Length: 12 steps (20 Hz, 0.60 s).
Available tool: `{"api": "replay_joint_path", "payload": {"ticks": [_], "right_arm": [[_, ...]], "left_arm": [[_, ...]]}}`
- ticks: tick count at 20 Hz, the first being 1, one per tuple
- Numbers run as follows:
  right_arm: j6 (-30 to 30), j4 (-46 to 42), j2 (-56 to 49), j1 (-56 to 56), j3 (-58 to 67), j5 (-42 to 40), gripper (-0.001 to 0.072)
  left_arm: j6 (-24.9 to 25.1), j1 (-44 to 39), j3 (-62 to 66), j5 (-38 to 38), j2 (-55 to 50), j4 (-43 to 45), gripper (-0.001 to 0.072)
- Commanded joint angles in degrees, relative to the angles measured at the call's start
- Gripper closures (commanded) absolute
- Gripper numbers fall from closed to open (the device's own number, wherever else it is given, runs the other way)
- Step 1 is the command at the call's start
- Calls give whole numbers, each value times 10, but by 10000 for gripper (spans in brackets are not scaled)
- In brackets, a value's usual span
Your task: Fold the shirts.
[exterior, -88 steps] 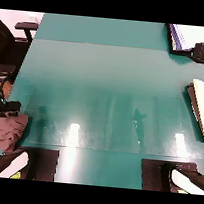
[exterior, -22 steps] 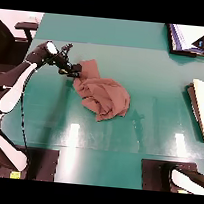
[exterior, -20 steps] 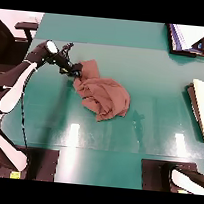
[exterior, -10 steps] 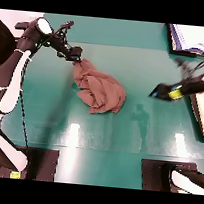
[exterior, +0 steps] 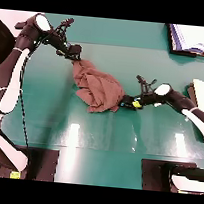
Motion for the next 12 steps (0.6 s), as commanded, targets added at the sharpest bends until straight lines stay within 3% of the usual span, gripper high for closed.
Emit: {"api": "replay_joint_path", "payload": {"ticks": [1, 2, 3, 5, 9, 12], "right_arm": [[-3, 5, -54, 37, 45, -21, 480], [-3, 1, -58, 41, 55, -21, 644], [-3, -4, -58, 41, 63, -21, 698], [1, -69, -40, 34, 84, -7, 700], [71, -307, 80, -32, 152, 94, 700], [67, -375, 176, -103, 251, 179, 700]], "left_arm": [[0, 0, 1, -10, 0, 0, 684], [0, 0, 3, -15, 0, 0, 684], [0, 0, 9, -22, 1, 3, 684], [0, 0, 31, -27, 14, 15, 684], [0, 1, 33, 34, 137, 88, 684], [18, 1, 33, 44, 259, 99, 684]]}}
